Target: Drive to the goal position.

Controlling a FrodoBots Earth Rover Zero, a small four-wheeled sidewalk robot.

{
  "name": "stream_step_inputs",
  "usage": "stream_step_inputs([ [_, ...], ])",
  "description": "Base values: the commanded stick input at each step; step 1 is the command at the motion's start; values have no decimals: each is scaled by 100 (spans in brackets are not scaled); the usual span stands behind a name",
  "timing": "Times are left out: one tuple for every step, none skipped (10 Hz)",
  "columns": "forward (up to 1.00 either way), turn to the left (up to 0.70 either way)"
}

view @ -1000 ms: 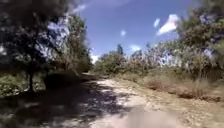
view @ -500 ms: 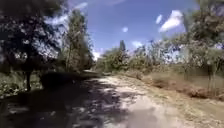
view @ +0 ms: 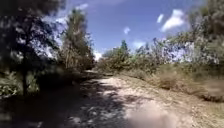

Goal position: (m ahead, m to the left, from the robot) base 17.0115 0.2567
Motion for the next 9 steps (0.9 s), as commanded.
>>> stream_step_inputs([
  [70, 0],
  [70, 0],
  [70, 0],
  [70, 0],
  [70, 0],
  [70, 0],
  [70, 0],
  [70, 0],
  [70, 0],
])
